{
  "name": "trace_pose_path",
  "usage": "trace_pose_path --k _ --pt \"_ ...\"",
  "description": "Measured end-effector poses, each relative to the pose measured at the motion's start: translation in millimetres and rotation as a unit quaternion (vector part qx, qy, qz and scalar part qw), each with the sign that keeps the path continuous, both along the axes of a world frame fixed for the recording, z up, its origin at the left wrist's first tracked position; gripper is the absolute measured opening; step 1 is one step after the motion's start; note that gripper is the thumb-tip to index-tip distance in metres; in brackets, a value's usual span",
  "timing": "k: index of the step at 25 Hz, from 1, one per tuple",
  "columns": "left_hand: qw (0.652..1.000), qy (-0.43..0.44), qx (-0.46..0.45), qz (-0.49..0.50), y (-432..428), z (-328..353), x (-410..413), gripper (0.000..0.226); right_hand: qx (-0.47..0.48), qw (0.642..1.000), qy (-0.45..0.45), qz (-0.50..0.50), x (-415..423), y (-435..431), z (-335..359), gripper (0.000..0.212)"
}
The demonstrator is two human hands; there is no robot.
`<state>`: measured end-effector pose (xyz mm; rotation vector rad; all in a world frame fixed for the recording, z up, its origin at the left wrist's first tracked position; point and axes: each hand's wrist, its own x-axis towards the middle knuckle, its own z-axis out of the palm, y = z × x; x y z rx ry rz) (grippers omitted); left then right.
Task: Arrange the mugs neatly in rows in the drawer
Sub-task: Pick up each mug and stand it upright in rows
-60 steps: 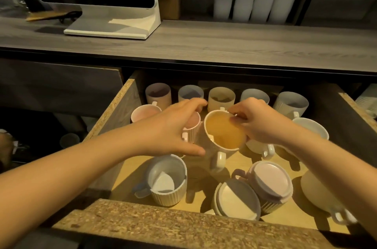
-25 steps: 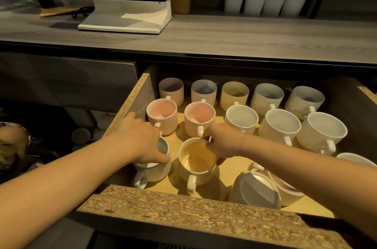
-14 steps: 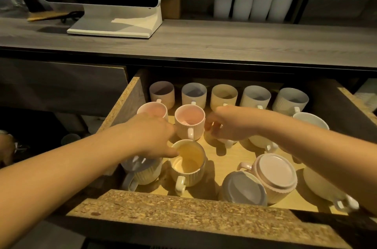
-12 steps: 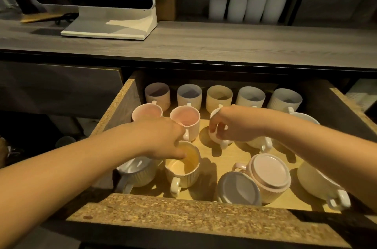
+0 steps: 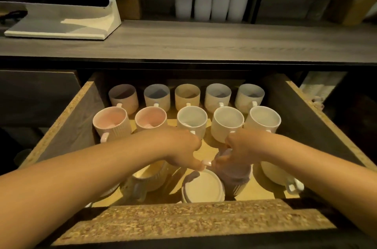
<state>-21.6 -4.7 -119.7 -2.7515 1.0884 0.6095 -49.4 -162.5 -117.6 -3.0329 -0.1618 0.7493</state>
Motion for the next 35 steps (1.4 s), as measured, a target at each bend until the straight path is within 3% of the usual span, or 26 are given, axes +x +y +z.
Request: trace_pose_path --k 3,9,14,17,21,24,26,28,32,35 --pt "1.0 0.017 -0.011 0.014 -2.1 -3.9 4.6 0.046 0.004 1.0 0.019 -0.011 3.3 -0.2 -19.2 0.046" --pt "0.992 0.087 -0.087 0.039 13.2 -5.1 11.7 0.052 0.033 0.999 -0.029 0.008 4.3 -8.4 -1.1 0.046" --pt "0.972 0.118 -0.192 0.068 26.8 4.0 18.5 0.071 0.222 0.97 -0.09 -0.031 2.3 -35.8 40.9 0.05" --pt "0.92 0.158 -0.341 0.115 26.7 5.4 22.2 0.067 0.345 0.923 -0.17 -0.025 2.1 -38.8 47.9 0.045" --pt "0.798 0.263 -0.517 0.161 21.5 10.5 14.8 0.046 0.516 0.84 -0.162 -0.029 5.7 -35.3 41.0 0.048" --pt "0.758 0.246 -0.579 0.174 20.7 10.4 13.1 0.055 0.541 0.832 -0.119 -0.006 10.0 -39.2 33.3 0.063" --pt "0.77 0.184 -0.58 0.189 19.6 12.0 15.1 0.062 0.53 0.844 -0.079 0.022 11.8 -43.1 35.3 0.078" --pt "0.808 0.104 -0.551 0.185 18.5 13.3 16.2 0.066 0.521 0.851 -0.061 0.029 12.6 -46.5 39.5 0.091" --pt "0.874 0.005 -0.471 0.122 16.0 10.2 12.6 0.083 0.44 0.892 -0.105 0.022 9.1 -35.0 36.9 0.075" --pt "0.895 -0.014 -0.437 0.091 10.5 11.1 6.1 0.086 0.358 0.92 -0.144 0.062 1.8 -18.3 33.4 0.082"
